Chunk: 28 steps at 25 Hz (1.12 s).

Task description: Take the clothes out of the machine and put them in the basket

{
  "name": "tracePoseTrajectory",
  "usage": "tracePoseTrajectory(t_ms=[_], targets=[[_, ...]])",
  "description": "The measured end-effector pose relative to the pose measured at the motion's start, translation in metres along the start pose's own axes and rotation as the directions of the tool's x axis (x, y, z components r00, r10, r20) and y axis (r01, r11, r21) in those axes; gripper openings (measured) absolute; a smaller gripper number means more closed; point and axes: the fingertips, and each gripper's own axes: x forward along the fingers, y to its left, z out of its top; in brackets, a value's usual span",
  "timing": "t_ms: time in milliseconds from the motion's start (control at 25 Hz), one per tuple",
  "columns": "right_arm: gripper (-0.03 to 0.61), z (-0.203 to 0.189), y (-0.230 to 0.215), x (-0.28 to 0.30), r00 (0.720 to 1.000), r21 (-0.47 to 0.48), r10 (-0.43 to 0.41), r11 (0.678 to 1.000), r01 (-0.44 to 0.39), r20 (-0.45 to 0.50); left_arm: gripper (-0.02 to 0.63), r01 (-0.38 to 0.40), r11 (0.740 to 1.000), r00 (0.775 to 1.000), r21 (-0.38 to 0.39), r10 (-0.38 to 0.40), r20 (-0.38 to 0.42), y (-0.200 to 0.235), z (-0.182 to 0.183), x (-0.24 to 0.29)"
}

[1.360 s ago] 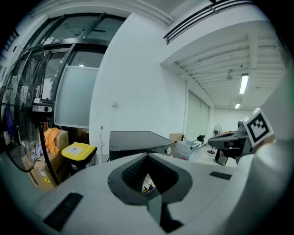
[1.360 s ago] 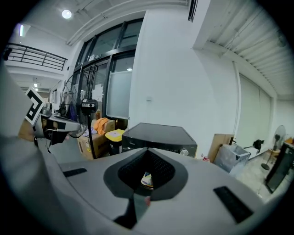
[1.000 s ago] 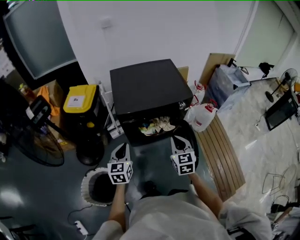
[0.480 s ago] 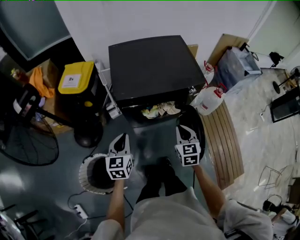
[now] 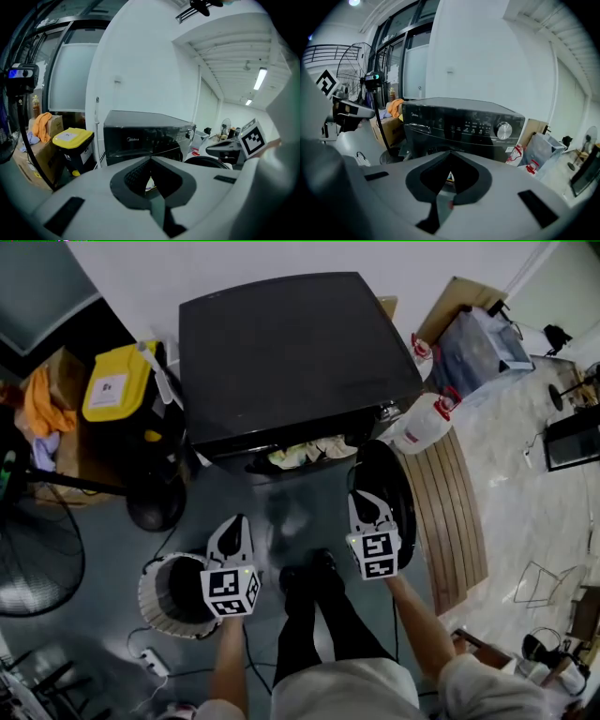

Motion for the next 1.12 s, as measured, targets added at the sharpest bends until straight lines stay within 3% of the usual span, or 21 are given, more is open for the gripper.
tracePoseTrajectory(t_ms=[280, 760, 1120], targets=[[0.021, -0.060, -0.017, 0.054, 1.000, 0.015, 0.005, 1.000, -0.005, -0.018, 0.018, -0.018, 1.000, 0.999, -0.012, 0.017, -0.039, 0.002, -0.070, 0.044], [0.021, -0.181, 0.005, 0.154, 0.998, 0.010, 0.040, 0.999, -0.040, -0.057, 0.018, -0.041, 0.998, 0.998, -0.057, 0.038, -0.054, 0.016, -0.192, 0.116], [0.021, -0.237, 0.005, 0.229, 0.995, 0.016, 0.014, 1.000, -0.012, -0.100, 0.018, -0.006, 0.998, 0.998, -0.059, 0.003, -0.063, 0.014, -0.250, 0.149]])
